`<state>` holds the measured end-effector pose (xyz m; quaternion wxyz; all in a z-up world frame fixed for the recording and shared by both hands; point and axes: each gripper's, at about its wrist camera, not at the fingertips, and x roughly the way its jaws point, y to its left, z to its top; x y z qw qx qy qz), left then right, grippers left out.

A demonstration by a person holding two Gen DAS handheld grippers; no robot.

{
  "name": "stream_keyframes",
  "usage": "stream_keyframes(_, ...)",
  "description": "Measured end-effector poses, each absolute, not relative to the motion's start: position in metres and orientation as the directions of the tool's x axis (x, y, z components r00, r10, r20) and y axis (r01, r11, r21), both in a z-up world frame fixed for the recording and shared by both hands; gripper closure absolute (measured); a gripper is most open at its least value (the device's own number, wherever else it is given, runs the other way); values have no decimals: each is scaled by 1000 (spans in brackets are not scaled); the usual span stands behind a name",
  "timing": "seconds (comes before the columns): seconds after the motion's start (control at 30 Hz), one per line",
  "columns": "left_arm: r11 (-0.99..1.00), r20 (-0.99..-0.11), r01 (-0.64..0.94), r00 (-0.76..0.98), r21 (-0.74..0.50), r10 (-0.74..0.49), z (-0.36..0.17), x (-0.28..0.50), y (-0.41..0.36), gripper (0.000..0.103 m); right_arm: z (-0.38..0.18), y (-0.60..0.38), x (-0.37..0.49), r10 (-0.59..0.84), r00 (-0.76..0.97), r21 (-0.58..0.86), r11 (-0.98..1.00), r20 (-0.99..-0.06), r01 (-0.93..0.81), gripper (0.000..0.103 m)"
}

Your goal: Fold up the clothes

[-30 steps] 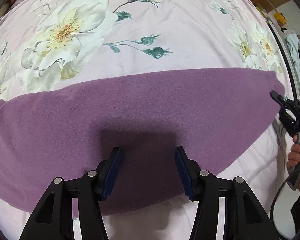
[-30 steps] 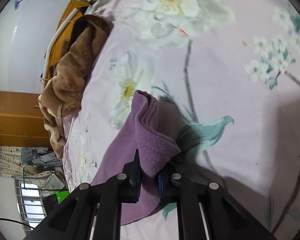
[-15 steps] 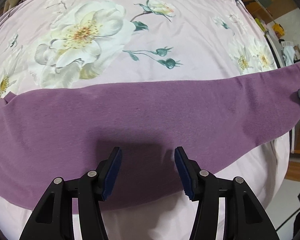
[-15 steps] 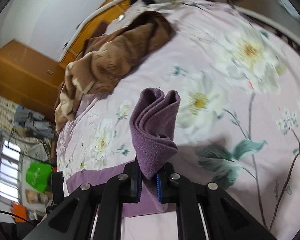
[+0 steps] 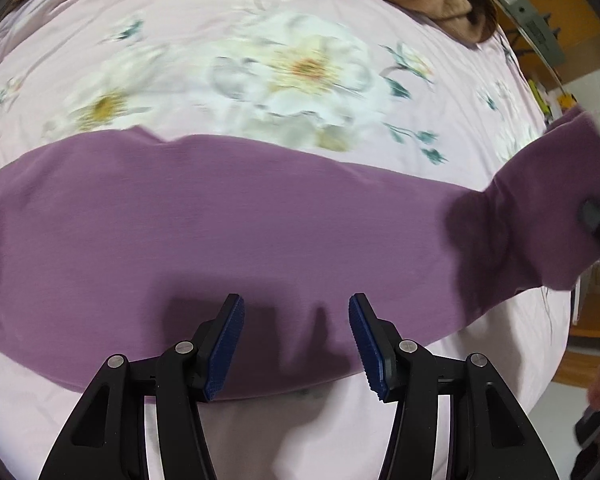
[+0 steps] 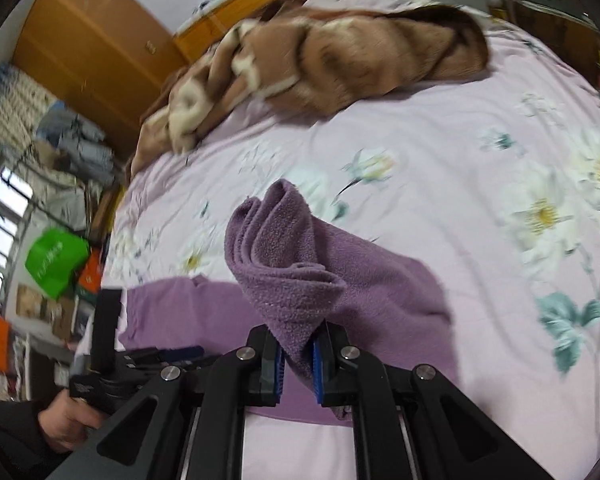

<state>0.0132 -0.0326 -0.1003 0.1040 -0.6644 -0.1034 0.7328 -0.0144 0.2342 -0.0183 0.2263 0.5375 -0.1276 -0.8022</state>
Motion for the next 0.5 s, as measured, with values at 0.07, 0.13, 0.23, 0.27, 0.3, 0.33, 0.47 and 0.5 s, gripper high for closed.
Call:
stream_keyframes(0.07, -957, -952, -6, -102, -290, 289, -114, 8, -40, 46, -34, 203, -10, -487, -291, 430, -871, -824, 239, 90)
stream_keyframes(0.13, -956, -951, 4, -106, -293, 290, -113, 13, -56, 46, -53, 176, -6, -477, -258, 420, -873, -840, 248, 85)
stream_keyframes(0.23, -955, -951, 22, -101, -295, 292, -121, 13, -75, 47, -85, 142, 3, -439, -147, 391, -880, -886, 271, 72)
stream_keyframes(0.27, -955, -951, 28, -99, -297, 293, -124, 13, -80, 46, -90, 133, 10, -429, -127, 380, -879, -894, 287, 68)
stream_keyframes(0.3, -953, -950, 33, -98, -302, 298, -125, 14, -86, 47, -90, 128, 19, -437, -115, 388, -870, -892, 303, 68)
stream_keyframes(0.33, -952, -949, 36, -96, -304, 299, -127, 15, -89, 46, -89, 125, 28, -456, -103, 405, -858, -884, 316, 68)
stream_keyframes(0.47, -940, -939, 50, -94, -338, 332, -125, 16, -94, 46, -74, 140, 52, -490, -83, 450, -847, -868, 283, 68)
stream_keyframes(0.5, -936, -935, 51, -93, -349, 343, -125, 15, -93, 46, -71, 148, 54, -485, -92, 447, -854, -870, 267, 68)
